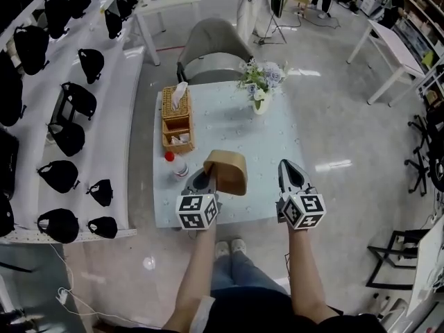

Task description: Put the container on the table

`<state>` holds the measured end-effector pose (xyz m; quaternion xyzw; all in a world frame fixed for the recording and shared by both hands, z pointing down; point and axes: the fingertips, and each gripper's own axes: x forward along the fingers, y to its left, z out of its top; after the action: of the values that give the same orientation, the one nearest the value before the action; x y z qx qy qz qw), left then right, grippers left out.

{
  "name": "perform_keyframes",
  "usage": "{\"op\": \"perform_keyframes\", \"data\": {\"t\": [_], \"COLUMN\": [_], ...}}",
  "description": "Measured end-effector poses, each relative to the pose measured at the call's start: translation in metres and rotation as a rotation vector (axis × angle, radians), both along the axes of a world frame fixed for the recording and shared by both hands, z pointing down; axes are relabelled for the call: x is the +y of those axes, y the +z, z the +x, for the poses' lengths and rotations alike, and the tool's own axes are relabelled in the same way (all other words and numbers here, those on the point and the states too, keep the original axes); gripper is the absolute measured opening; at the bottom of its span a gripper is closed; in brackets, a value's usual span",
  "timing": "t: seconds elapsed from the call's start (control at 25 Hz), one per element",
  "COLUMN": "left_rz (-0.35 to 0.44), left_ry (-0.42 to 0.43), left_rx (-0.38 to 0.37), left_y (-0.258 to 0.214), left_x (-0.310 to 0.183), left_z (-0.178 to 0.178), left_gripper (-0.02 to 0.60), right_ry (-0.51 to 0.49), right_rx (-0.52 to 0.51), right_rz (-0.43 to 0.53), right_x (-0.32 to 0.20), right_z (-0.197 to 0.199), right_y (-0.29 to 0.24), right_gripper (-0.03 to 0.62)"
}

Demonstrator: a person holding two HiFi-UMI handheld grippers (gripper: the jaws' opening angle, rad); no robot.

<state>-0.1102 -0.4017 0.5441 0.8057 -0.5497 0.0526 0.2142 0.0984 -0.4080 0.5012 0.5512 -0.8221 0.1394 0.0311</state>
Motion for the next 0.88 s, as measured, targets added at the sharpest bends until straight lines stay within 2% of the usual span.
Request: {"op": "perform_keyframes", "data": {"t": [0.24,0.44,0.68,0.88], "left_rz": [-0.114,-0.256,-0.444,-0.545], "left_ry": [-0.031,-0.014,-0.023,-0.039], "left_rx": [-0.028,-0.041,-0.064,-0.043], "left_y": [0.035,0.084,0.146,0.179], "left_x": [-0.039,-0.062,-0.080,-0.087], "left_z": [0.007,0.021,0.024,0.024], "left_gripper": [0.009,0.009,0.009,0.009], "right_ry": [-0.027,-0.053,-0.129,-0.157], "right_rx": [-0.003,-0.015,-0.027,-0.042], "right_rz": [-0.044,-0.096,-0.152,-0.192], "right_x": [-0.026,-0.042,-0.057,-0.063], "right_z": [-0.003,-0.008,-0.035,-0.054], "right_y": [0.024,0.054,0.092,0.116], "right_gripper": [-0.002,-0.002,-0.002,-0.002]}}
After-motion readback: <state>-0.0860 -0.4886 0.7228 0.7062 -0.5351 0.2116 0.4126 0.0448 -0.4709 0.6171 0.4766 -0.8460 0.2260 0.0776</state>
